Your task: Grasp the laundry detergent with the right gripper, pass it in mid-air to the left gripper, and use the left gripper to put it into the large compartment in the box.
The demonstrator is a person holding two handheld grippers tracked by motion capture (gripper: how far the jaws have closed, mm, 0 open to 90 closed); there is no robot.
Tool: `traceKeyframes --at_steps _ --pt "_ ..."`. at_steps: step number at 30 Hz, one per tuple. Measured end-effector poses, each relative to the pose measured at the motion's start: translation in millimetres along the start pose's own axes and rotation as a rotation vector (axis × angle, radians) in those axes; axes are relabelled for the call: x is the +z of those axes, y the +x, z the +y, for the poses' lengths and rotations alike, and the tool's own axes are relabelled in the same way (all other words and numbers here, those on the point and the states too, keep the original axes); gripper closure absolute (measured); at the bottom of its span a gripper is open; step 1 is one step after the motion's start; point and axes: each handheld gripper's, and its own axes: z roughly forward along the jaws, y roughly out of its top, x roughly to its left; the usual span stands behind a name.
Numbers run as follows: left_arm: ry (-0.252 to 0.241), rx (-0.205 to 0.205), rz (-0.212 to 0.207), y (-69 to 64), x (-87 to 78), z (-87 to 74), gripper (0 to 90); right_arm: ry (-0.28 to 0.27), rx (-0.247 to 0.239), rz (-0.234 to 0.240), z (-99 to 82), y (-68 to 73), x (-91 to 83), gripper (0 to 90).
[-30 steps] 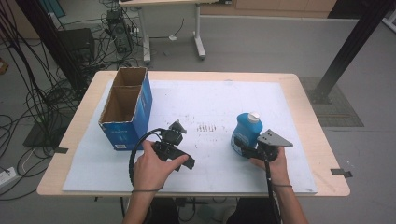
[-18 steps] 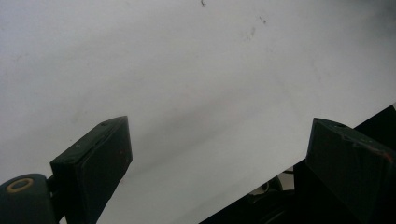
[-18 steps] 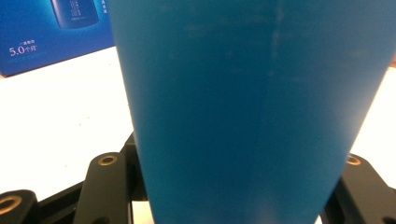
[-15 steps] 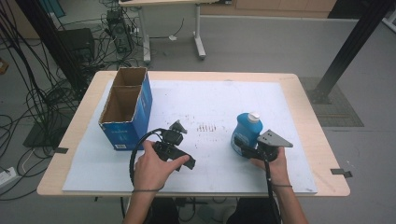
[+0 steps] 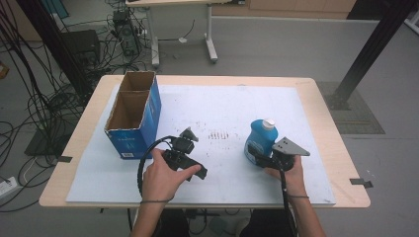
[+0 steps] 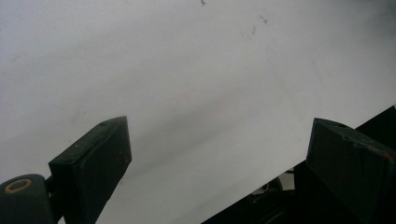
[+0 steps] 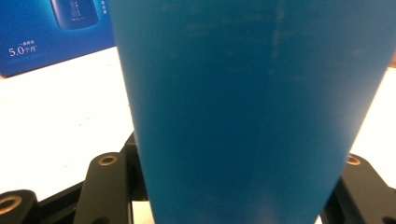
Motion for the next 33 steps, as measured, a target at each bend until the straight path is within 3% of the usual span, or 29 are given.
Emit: traceKeyframes --at_steps 26,33 --pt "-0.026 -0.011 0.003 -1.0 -14.2 4.0 7.5 0.001 0.004 0.006 0.6 -2.0 -0.1 42.1" --pt "-0.015 0.006 -0.006 2.5 -18.8 2.3 7.5 0.004 0.004 0.01 1.4 -3.1 0.1 42.4"
